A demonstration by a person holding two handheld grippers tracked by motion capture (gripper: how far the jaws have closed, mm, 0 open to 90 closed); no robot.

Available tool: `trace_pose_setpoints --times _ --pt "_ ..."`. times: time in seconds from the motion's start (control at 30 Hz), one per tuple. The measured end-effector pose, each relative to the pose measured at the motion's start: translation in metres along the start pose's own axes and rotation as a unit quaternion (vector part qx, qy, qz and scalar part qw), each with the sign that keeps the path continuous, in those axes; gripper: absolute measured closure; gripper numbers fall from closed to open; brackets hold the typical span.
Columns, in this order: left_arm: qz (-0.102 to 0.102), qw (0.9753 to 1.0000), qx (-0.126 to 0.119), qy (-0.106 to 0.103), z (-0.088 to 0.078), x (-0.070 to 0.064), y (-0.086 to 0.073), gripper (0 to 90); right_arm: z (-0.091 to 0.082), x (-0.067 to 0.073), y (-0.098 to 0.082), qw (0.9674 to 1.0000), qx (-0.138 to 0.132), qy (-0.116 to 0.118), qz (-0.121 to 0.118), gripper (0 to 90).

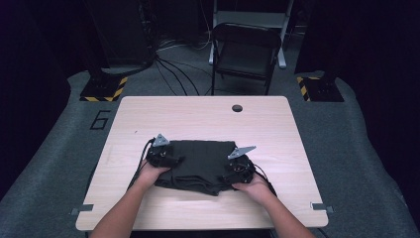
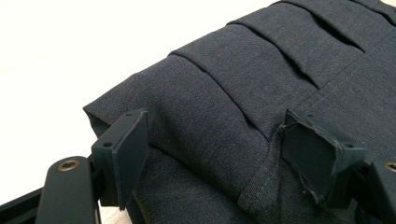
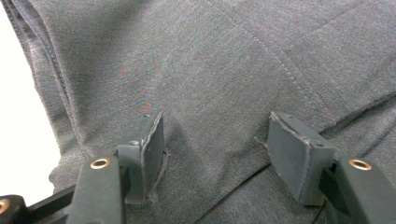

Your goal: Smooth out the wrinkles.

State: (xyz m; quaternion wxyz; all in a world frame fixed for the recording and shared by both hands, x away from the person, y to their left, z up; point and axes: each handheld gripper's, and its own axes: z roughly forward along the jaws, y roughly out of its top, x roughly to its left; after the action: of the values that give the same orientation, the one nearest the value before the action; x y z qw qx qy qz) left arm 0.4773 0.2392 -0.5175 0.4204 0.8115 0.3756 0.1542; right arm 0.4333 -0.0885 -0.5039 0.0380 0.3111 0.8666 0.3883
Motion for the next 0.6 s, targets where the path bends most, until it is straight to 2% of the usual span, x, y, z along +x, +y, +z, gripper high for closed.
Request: trace_pose_setpoints --times 0.33,0.37,0.5,0.6 --pt "-0.017 0.9998 0.007 0.009 -0.002 -0.002 0.002 23.2 -0.001 0.0 -0.001 1.0 -0.003 0.0 0.008 34.4" --pt "-0.018 0.9998 0.007 0.005 -0.003 -0.002 0.002 23.1 -0.001 0.0 -0.001 0.9999 -0.004 0.0 0.016 34.1" --pt "-0.03 0.9995 -0.009 0.009 -0.006 -0.002 0.004 23.8 -0.004 -0.001 -0.001 0.9992 -0.005 0.008 0.039 33.8" --pt "-0.033 0.9992 -0.018 0.011 -0.015 -0.002 0.009 25.9 -0.007 0.0 0.003 0.9992 -0.009 0.012 0.037 33.4"
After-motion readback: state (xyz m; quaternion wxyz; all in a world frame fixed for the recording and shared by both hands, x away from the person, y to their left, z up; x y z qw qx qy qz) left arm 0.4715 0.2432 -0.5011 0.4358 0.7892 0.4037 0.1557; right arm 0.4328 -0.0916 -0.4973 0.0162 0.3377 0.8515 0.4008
